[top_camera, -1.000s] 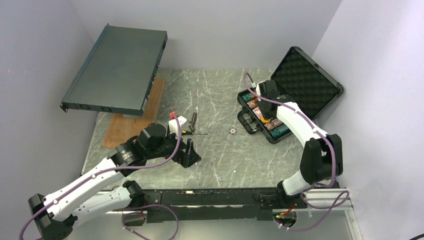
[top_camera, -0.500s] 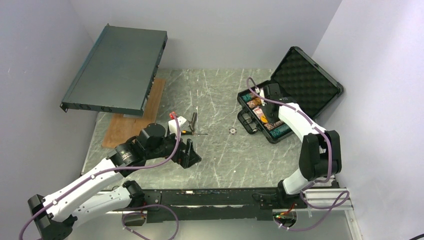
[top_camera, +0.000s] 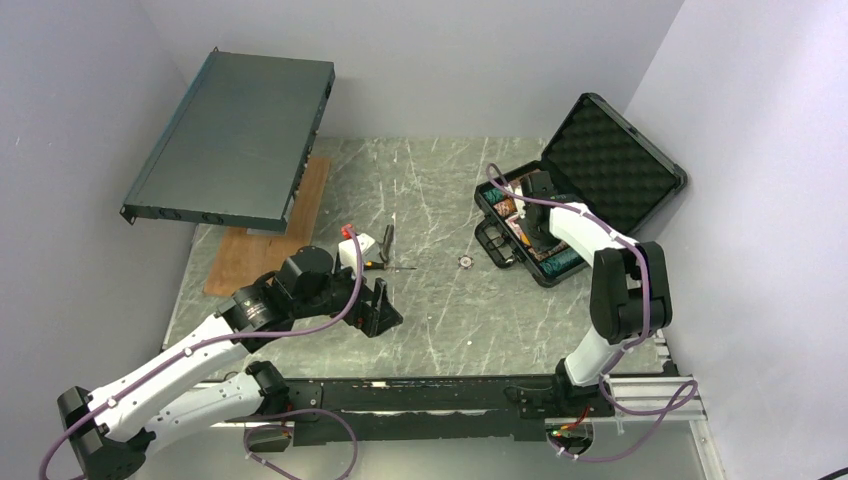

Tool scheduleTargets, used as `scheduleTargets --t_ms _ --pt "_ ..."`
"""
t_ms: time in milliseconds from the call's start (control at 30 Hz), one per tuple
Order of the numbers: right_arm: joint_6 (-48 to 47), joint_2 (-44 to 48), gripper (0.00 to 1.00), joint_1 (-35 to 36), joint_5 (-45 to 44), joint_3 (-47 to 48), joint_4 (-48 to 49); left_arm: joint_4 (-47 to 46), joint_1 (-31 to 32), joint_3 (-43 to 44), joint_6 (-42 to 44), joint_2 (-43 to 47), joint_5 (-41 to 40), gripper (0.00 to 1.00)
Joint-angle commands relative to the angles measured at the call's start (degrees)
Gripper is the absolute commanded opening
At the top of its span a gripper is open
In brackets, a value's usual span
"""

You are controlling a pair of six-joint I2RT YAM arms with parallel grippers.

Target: Pack up texas hold em set

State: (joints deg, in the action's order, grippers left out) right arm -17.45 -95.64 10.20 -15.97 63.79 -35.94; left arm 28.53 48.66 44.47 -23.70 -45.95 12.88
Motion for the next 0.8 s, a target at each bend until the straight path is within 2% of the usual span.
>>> scheduleTargets --t_ms 0,133,300,500,600,767 --pt "-1.19 -1.00 0.03 -0.20 0.55 2.18 1.00 -0.67 -0.16 1.92 0.36 -0.01 0.92 0.99" --pt "-0.61 0.47 0.25 -0.23 1.12 1.53 2.26 -0.70 -0.16 1.75 0.36 -0.19 0.96 0.99" --pt "1.19 4.71 0.42 -0.18 2.13 0.23 4.24 -1.35 -0.21 1.63 0.04 -0.68 1.65 1.00" --pt "4.31 8.18 0.43 -0.27 0.56 -0.85 3.54 -1.43 -0.19 1.70 -0.26 -0.98 2.03 0.99" --pt "4.98 9.77 0.43 -0.42 1.26 -2.85 6.78 -1.68 -0.22 1.54 -0.66 -1.24 2.34 0.99" --pt "6.63 6.39 0.28 -1.74 5.38 -3.01 9.22 -1.72 -0.21 2.08 -1.17 -2.02 3.28 0.99"
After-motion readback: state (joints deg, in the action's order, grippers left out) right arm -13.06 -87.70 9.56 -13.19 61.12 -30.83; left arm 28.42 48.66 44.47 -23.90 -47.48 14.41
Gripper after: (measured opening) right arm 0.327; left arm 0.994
